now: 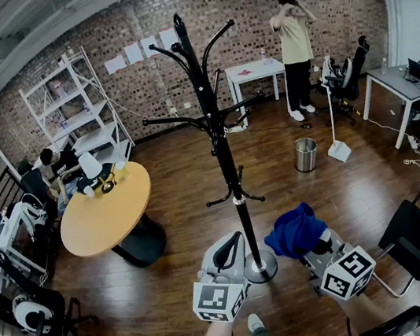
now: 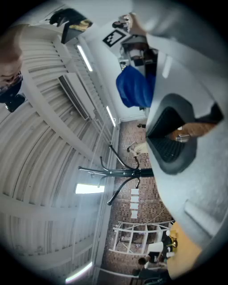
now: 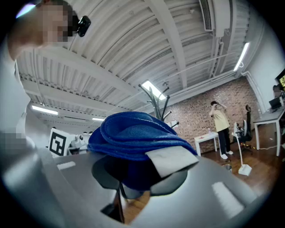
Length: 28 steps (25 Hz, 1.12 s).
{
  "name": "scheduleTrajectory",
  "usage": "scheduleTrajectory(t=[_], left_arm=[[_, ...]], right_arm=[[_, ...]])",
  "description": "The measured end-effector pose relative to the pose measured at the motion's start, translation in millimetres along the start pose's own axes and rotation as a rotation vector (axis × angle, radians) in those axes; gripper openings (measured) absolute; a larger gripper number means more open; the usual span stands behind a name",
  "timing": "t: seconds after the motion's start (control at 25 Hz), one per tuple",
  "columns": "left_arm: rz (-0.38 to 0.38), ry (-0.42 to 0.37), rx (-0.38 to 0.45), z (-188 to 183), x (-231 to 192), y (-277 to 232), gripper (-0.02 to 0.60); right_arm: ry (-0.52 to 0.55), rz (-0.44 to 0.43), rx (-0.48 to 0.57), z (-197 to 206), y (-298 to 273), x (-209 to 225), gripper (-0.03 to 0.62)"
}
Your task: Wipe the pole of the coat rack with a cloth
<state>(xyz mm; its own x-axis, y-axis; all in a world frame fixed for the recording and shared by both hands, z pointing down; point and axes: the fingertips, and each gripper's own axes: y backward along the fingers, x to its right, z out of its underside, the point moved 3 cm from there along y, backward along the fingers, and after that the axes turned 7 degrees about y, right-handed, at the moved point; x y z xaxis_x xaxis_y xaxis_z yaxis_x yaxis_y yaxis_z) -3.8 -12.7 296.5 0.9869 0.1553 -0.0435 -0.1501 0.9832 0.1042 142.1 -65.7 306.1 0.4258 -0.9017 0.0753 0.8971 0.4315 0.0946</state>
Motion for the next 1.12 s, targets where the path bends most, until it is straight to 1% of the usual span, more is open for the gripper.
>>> scheduleTrajectory(t=[0.08,0.16,0.2,0.24,0.32,0.4,0.44,0.52,0.56,0.68,0.76,0.88,0.96,1.04,1.12], left_arm=[[-0.008,-0.021,0.045,-27.2,-34.5,-11.2,0.002],[-0.015,-0.043,0.077,-50.9,-68.9,-22.6,0.002],[-0.015,-0.054,0.088,-59.9,-85.3,-28.5,0.002],[-0.013,-0.064,0.098,-66.9,-100.1,-34.0,0.002],[-0.004,-0.081,0.117,-74.8,-124.7,-43.4,0.002],[0.008,-0.082,0.128,-74.6,-143.9,-52.6,0.002],[0.012,-0.072,0.128,-74.4,-151.1,-57.6,0.002],[0.021,-0.049,0.126,-73.0,-159.9,-66.6,0.002],[0.027,-0.044,0.125,-71.1,-162.1,-70.2,0.002],[0.041,-0.036,0.121,-64.3,-167.5,-80.8,0.002],[0.044,-0.028,0.112,-60.9,-170.8,-87.6,0.002],[0.068,-0.032,0.1,-59.2,-168.4,-100.6,0.002],[0.065,-0.041,0.105,-64.2,-165.9,-109.7,0.002],[0.039,-0.049,0.109,-71.1,-165.1,-115.1,0.002],[0.017,-0.062,0.113,-72.4,-168.2,-116.4,0.002]], right_arm=[[0.097,-0.079,0.058,-55.0,-65.6,4.9,0.11],[0.176,-0.162,0.109,-119.1,-136.6,11.9,0.11],[0.193,-0.173,0.126,-151.8,-172.0,21.7,0.11],[0.197,-0.155,0.132,-182.1,-205.3,36.4,0.11],[0.203,-0.109,0.112,-235.7,-264.8,62.2,0.11],[0.187,-0.087,0.067,-272.3,-311.3,79.7,0.11],[0.164,-0.07,0.04,-281.7,-328.7,87.5,0.11],[0.126,-0.041,-0.017,-282.1,-351.0,97.0,0.11],[0.117,-0.026,-0.046,-272.7,-356.1,98.9,0.108],[0.11,0.042,-0.145,-219.6,-358.0,102.8,0.107],[0.095,0.062,-0.202,-177.0,-356.6,98.7,0.107],[0.102,0.086,-0.244,-125.3,-359.4,97.2,0.109],[0.11,0.079,-0.215,-109.2,-362.3,97.9,0.109],[0.139,0.056,-0.133,-111.8,-353.9,89.3,0.109],[0.238,0.041,-0.024,-123.2,-330.3,67.0,0.109]])
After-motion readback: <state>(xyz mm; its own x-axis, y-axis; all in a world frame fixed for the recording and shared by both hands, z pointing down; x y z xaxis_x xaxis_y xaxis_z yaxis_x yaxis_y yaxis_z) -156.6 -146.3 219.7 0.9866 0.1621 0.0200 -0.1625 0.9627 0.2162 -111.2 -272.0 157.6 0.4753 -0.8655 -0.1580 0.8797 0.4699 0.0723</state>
